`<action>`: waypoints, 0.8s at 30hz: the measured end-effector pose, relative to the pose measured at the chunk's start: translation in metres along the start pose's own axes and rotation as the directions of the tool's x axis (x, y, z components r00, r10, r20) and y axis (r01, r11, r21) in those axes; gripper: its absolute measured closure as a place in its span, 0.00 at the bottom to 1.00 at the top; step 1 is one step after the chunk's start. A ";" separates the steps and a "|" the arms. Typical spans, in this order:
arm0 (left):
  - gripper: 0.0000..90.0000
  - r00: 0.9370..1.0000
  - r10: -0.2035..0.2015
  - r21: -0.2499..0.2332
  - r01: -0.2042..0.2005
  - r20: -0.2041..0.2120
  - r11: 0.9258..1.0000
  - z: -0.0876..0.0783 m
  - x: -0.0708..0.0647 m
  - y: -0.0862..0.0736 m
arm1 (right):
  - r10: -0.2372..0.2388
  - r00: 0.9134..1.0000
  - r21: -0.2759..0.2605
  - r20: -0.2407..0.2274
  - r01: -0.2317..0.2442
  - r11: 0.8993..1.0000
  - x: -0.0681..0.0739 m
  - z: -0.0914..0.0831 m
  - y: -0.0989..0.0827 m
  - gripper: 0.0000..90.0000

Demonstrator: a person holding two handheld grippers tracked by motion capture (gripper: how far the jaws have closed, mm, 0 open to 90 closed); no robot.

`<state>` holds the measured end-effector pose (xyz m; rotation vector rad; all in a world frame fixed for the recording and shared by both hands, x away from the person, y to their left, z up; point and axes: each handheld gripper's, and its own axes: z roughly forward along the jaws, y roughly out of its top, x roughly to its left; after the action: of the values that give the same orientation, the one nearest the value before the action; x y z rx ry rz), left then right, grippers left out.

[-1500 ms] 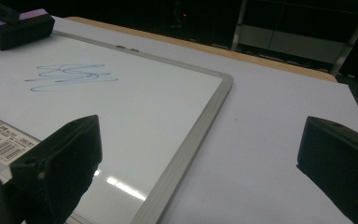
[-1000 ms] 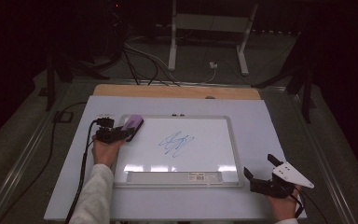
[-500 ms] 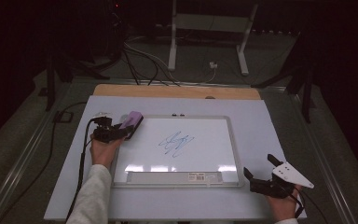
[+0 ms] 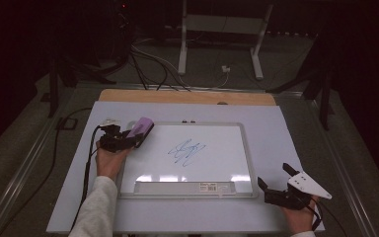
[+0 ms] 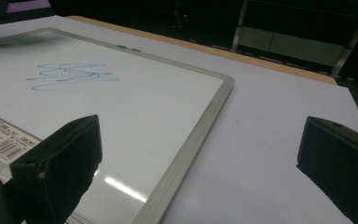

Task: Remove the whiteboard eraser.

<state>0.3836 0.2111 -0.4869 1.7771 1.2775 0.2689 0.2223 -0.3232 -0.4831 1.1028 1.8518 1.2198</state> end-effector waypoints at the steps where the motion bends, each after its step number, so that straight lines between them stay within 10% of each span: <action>1: 0.46 1.000 0.005 0.000 -0.005 0.002 1.000 0.000 -0.001 0.000 | 0.000 1.000 -0.001 0.000 0.000 1.000 0.000 0.000 0.000 0.00; 24: 0.46 0.990 0.125 0.051 -0.129 0.068 0.990 0.013 -0.036 -0.006 | -0.001 1.000 -0.002 0.001 0.001 1.000 0.000 0.000 0.000 0.01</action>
<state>0.3716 0.1745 -0.4879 1.9027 1.1381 0.2476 0.2220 -0.3234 -0.4828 1.1009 1.8499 1.2204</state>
